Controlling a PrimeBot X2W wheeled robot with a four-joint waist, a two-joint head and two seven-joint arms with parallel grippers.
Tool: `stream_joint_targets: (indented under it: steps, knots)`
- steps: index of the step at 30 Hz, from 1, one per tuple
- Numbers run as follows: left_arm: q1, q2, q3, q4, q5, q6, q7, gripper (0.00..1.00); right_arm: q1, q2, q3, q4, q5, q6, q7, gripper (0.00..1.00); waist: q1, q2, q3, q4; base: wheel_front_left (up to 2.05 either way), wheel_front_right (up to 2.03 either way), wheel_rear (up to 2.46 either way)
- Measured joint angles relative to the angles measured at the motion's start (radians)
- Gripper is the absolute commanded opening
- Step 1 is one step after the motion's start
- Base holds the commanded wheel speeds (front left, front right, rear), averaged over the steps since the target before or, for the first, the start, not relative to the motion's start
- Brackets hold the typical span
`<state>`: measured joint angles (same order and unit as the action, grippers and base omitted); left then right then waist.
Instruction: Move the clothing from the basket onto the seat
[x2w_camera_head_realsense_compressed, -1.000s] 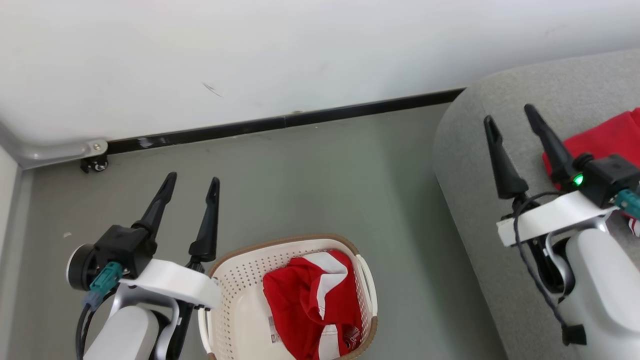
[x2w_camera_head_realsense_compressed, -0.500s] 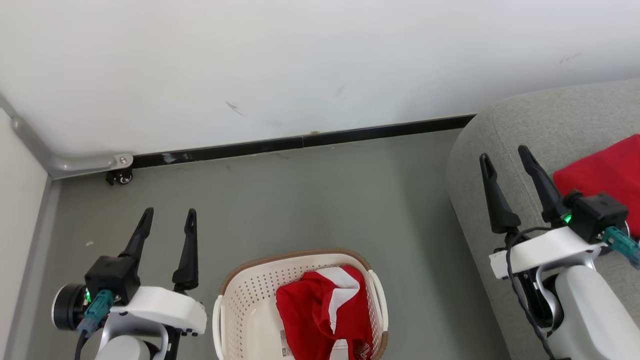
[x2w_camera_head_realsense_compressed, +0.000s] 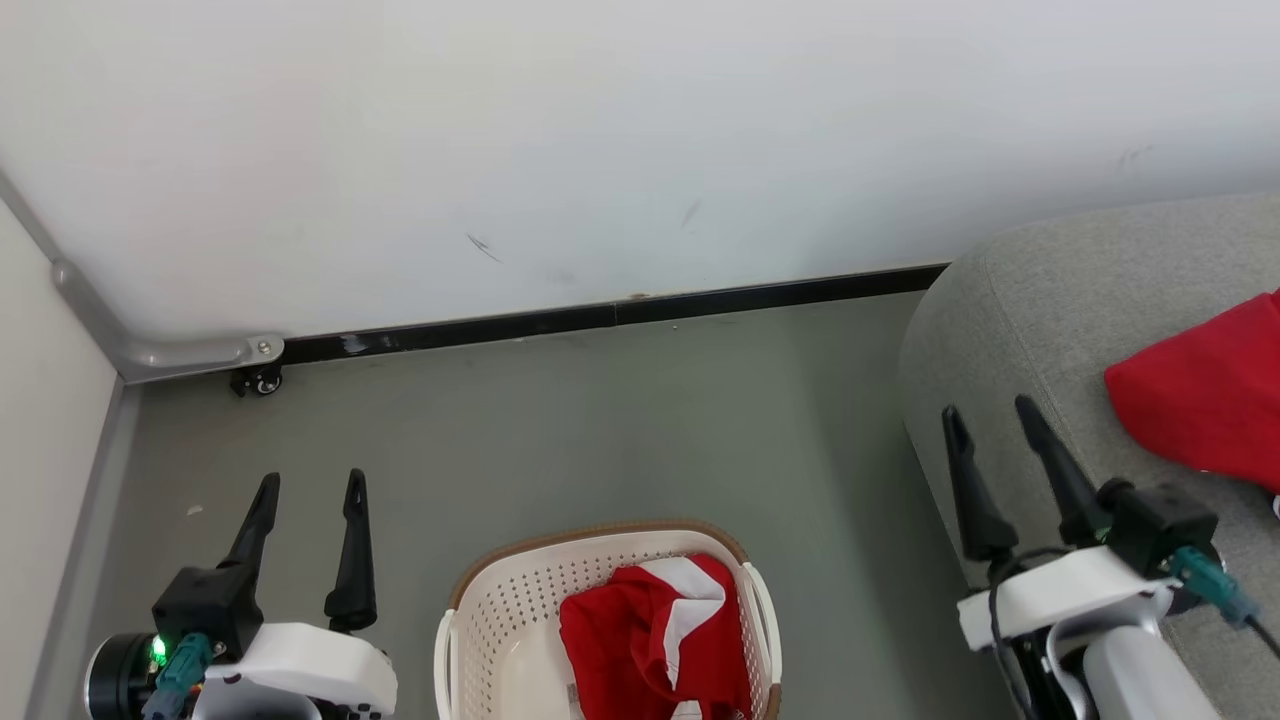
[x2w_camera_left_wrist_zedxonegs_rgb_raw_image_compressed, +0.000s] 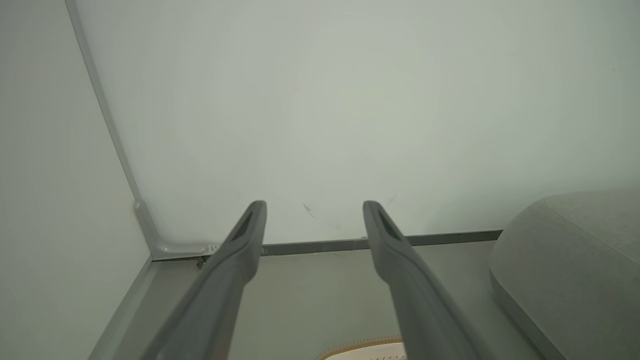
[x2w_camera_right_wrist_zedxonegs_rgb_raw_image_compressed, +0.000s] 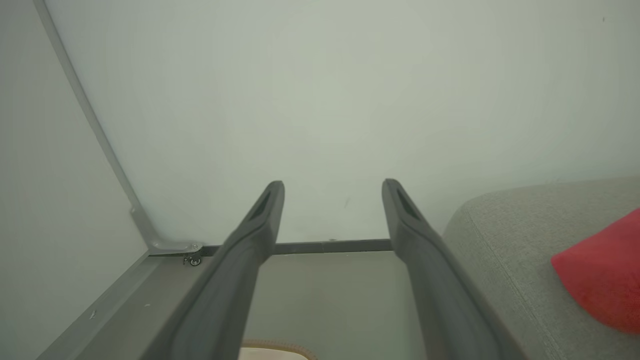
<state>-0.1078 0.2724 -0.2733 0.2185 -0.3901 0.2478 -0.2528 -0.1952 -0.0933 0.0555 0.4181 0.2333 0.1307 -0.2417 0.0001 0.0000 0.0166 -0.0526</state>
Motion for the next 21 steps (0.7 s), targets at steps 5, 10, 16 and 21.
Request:
stream_joint_targets:
  steps: [5,10,16,21]
  knots:
    - [0.026,-0.006,0.012,-0.016,0.019,0.014,0.0,1.0,0.052,0.011,0.024,-0.011,-0.009,0.0,0.006,1.0,0.0,0.0,-0.011,-0.001,0.0,0.0,0.0]
    - [0.045,-0.006,0.027,-0.021,0.025,0.016,0.0,1.0,0.076,0.019,0.046,-0.037,-0.03,0.0,0.013,1.0,0.0,0.0,-0.016,-0.006,0.0,0.0,0.0]
    - [0.058,-0.012,0.027,-0.028,0.038,0.016,0.0,1.0,0.111,0.025,0.038,-0.062,-0.052,0.0,0.013,1.0,0.0,0.0,-0.02,-0.013,0.0,0.0,0.0]
    - [0.074,-0.013,0.031,-0.036,0.044,0.016,0.0,1.0,0.144,0.03,0.034,-0.078,-0.066,0.0,0.013,1.0,0.0,0.0,-0.023,-0.022,0.0,0.0,0.0]
